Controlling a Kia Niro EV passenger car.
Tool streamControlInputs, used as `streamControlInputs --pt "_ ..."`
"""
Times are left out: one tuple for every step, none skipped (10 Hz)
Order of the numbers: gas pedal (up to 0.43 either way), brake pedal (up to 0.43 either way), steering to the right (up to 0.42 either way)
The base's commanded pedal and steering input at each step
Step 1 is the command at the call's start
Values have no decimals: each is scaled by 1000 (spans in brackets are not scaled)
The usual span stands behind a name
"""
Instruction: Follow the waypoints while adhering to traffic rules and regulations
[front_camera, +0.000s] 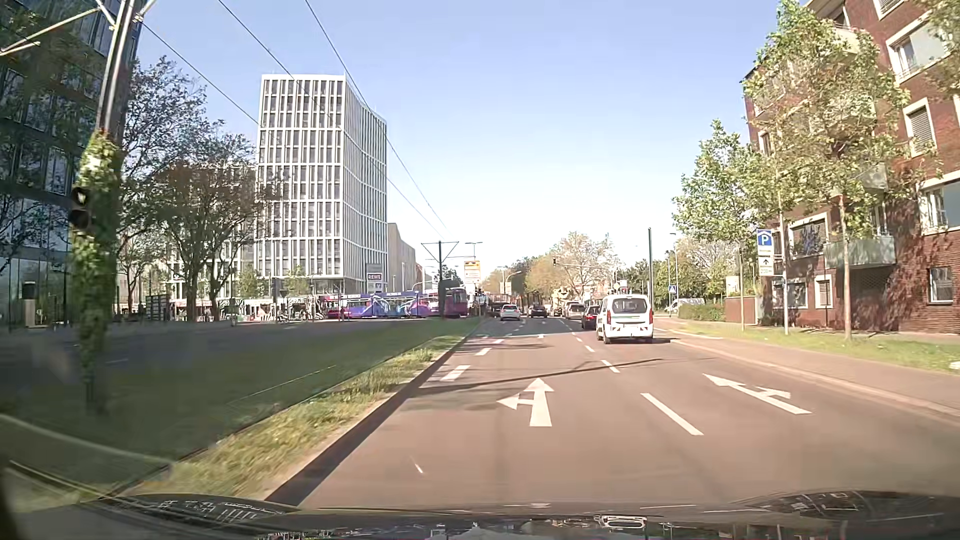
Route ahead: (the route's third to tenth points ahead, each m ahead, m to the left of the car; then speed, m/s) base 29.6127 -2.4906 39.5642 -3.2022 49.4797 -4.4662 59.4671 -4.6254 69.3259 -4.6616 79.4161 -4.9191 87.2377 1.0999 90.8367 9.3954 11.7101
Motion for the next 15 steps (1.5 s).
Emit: streamControlInputs --pt "98 0 -1" --pt "98 0 -1" --pt "98 0 -1" --pt "98 0 -1" --pt "98 0 -1" --pt "98 0 -1" --pt "98 0 -1" --pt "98 0 -1" --pt "98 0 -1" --pt "98 0 -1" --pt "87 0 -1" --pt "87 0 -1" --pt "87 0 -1" --pt "87 0 -1" --pt "87 0 -1"
